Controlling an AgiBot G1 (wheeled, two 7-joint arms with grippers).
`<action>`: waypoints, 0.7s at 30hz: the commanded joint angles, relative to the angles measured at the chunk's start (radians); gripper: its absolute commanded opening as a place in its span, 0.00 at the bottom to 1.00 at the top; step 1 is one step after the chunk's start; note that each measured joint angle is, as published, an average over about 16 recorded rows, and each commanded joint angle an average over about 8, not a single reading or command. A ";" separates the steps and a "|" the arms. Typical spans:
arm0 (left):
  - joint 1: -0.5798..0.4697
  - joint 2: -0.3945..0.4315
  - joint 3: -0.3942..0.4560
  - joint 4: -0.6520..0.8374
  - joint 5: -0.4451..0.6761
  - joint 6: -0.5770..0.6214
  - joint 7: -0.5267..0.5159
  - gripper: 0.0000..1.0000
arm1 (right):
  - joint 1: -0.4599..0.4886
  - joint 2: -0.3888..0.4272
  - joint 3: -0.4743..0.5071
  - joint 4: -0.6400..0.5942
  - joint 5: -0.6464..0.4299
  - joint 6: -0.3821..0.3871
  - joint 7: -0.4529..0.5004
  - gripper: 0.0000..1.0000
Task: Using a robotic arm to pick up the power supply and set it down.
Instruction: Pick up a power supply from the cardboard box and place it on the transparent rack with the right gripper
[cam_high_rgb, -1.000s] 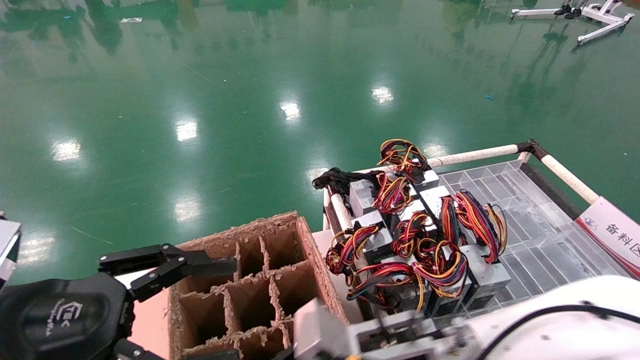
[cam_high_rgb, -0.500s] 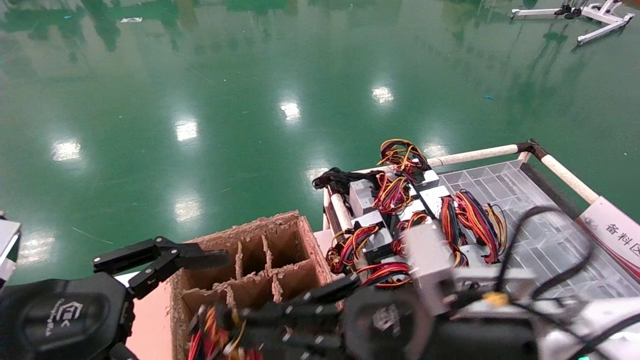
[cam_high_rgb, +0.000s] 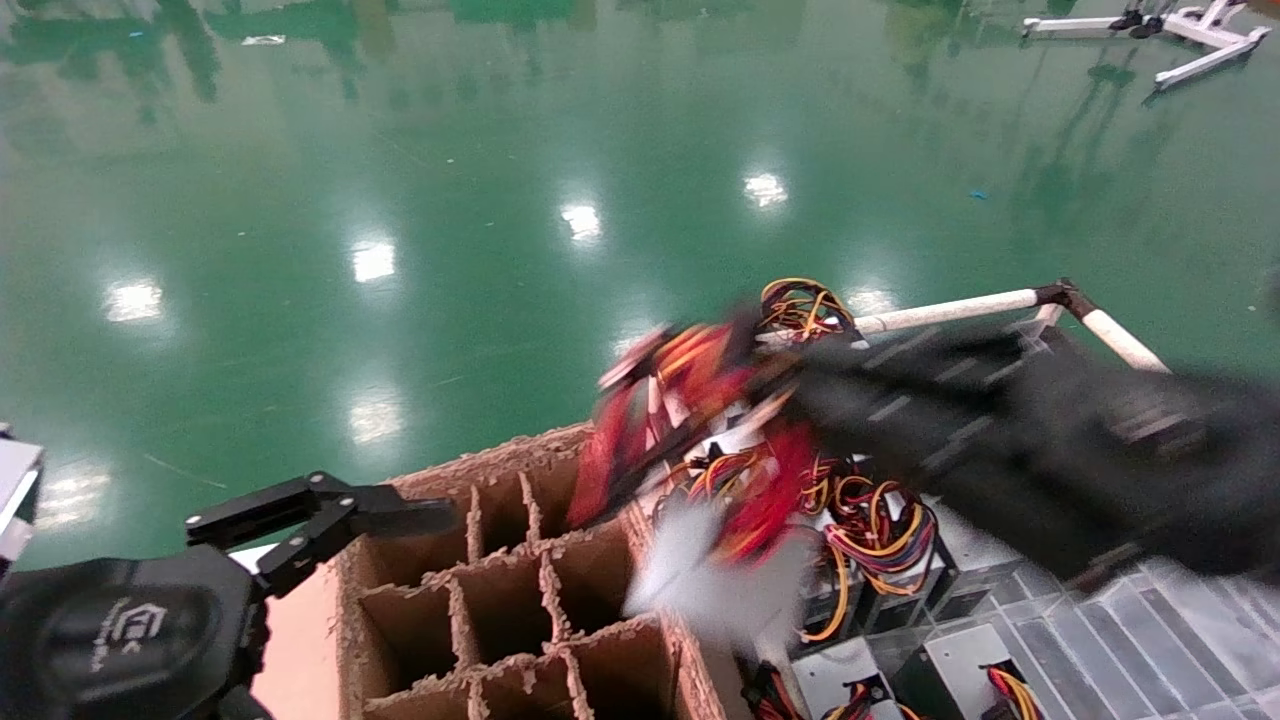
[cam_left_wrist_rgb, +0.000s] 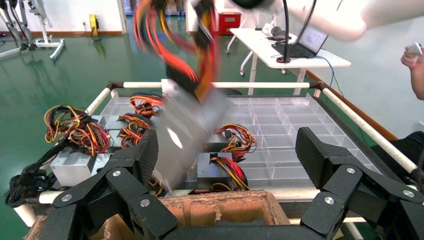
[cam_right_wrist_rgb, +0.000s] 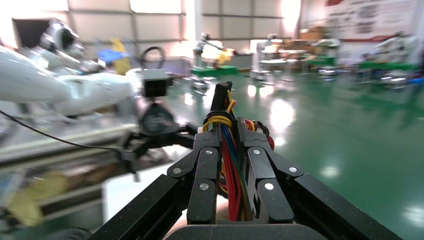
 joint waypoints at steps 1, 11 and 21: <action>0.000 0.000 0.000 0.000 0.000 0.000 0.000 1.00 | 0.030 0.052 0.013 -0.014 0.007 -0.005 0.001 0.00; 0.000 0.000 0.000 0.000 0.000 0.000 0.000 1.00 | 0.086 0.226 -0.022 -0.158 0.024 -0.016 -0.055 0.00; 0.000 0.000 0.000 0.000 0.000 0.000 0.000 1.00 | -0.041 0.379 -0.060 -0.257 0.172 -0.022 -0.154 0.00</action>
